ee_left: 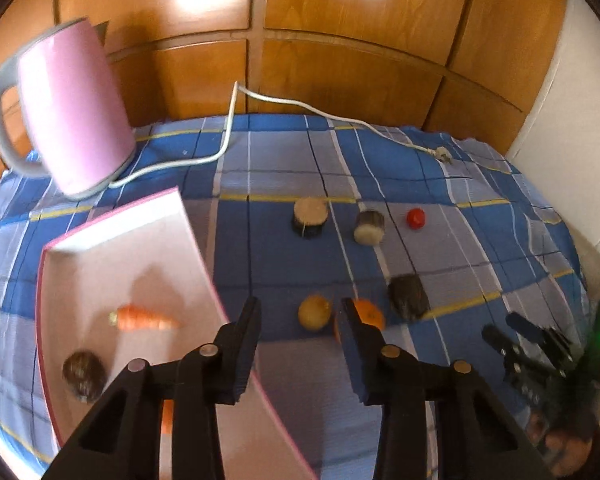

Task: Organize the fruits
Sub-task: 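Reach the left gripper to the brown cylinder with tan cut face and close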

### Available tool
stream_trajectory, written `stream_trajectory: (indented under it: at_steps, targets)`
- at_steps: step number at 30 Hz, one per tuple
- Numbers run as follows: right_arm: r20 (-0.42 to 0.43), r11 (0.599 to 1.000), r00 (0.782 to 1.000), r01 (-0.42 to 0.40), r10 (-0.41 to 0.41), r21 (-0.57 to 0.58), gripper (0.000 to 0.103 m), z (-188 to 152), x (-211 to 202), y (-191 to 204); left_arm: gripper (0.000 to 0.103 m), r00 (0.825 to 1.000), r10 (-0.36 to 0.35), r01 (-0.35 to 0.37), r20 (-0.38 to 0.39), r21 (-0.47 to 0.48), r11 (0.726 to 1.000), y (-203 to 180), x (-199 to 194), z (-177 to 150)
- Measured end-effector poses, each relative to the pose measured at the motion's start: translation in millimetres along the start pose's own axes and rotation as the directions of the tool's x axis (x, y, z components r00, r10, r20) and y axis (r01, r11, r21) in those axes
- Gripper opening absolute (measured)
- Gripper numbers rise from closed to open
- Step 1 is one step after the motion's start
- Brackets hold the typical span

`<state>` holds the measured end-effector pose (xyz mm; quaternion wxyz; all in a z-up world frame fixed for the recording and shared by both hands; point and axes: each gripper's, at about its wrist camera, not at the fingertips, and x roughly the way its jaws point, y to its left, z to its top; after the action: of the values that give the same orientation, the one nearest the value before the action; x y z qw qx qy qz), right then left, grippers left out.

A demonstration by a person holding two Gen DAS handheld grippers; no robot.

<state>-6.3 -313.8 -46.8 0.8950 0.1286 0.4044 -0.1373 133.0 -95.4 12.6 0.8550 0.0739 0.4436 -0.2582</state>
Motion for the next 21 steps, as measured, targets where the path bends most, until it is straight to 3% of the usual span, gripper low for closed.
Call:
stream_trajectory:
  at_steps: [13, 17, 21]
  targets:
    - [-0.007, 1.000, 1.000, -0.012, 0.012, -0.005, 0.057, -2, 3, -9, 0.040, 0.998, 0.019, -0.021, -0.065, -0.025, 0.999, -7, 63, 52]
    - [-0.010, 1.000, 1.000, -0.019, 0.019, 0.000, 0.057, 0, 5, -12, 0.055, 0.997, 0.029, -0.031, -0.069, -0.027, 0.999, -10, 78, 66]
    - [-0.008, 1.000, 1.000, -0.023, 0.023, 0.006, 0.057, 3, 6, -15, 0.056, 0.996, 0.033, -0.036, -0.085, -0.040, 0.999, -10, 95, 78]
